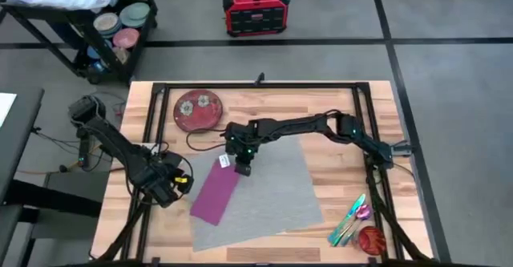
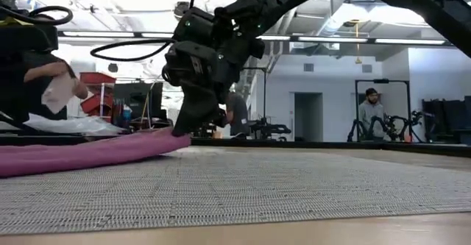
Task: Set table place
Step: Put the pink table napkin on the gray table mat
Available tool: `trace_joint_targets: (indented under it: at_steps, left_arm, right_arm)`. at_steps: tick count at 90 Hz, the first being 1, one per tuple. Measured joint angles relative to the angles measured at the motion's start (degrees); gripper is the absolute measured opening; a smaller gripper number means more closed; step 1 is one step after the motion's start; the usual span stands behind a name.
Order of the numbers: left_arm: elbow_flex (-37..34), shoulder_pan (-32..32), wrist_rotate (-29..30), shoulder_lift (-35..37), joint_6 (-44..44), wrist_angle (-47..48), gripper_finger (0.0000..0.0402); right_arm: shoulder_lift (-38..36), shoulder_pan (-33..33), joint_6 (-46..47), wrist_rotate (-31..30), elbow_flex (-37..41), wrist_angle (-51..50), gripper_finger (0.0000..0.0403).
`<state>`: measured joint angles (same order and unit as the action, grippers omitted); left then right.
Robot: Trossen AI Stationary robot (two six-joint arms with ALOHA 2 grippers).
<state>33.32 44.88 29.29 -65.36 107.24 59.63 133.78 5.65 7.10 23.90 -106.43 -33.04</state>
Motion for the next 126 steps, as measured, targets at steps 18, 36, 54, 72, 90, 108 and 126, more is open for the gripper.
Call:
trace_joint_targets:
  at_steps: [18, 36, 54, 72, 90, 108, 126]
  left_arm:
    - [0.00, 0.00, 0.12, 0.00, 0.02, -0.16, 0.0000]
    - [0.00, -0.02, 0.14, 0.00, 0.11, -0.37, 0.0000]
    - [0.00, -0.02, 0.13, 0.00, 1.65, -0.44, 0.0000]
    - [0.00, -0.02, 0.10, 0.00, 3.54, -0.69, 0.0000]
    - [-0.02, -0.04, 0.08, 0.00, 1.92, -7.96, 0.0000]
    - [-0.02, -0.04, 0.68, 0.00, -1.00, -22.33, 0.0000]
    - [0.04, -0.91, 4.14, -1.65, -8.91, -41.64, 0.0000]
  right_arm:
    - [0.11, 1.34, -0.76, -0.22, -1.76, 2.32, 0.0000]
    - [0.09, 1.71, -3.98, -0.04, -4.03, 5.13, 0.0000]
    - [0.70, 0.89, -7.64, 2.76, -3.99, 3.13, 0.0001]
    - [0.70, 1.42, -8.97, -0.74, -3.48, 4.37, 0.0033]
    - [0.70, 4.52, -8.47, -1.07, -3.45, 2.72, 0.0109]
    - [0.68, 7.91, -4.62, 0.46, -3.50, -7.38, 0.0159]
    - [0.63, 9.01, -12.88, 1.74, -2.87, -18.27, 0.0145]
